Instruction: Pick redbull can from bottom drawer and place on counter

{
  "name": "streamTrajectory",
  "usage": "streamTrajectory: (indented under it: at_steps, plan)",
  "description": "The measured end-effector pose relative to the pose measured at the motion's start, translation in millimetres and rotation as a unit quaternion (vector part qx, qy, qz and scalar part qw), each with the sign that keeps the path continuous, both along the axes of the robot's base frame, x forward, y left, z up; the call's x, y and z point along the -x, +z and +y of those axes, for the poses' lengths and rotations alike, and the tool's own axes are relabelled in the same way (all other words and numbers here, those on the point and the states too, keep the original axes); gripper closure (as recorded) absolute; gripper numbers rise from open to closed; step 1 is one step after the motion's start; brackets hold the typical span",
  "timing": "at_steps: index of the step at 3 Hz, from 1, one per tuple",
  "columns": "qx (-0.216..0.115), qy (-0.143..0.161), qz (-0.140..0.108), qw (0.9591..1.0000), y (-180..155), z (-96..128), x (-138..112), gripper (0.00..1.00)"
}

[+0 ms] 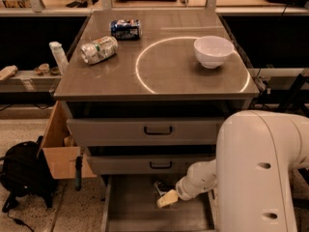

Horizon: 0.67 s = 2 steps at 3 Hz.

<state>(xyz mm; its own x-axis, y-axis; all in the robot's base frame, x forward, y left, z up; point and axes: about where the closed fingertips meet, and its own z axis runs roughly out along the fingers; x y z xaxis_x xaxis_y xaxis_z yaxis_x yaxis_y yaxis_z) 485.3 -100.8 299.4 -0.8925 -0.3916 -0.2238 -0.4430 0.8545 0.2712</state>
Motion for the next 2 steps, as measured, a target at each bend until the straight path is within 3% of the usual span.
streamTrajectory:
  at_steps: [2]
  plan:
    - [0.004, -0.016, 0.001, 0.9999, -17, 1, -5, 0.0]
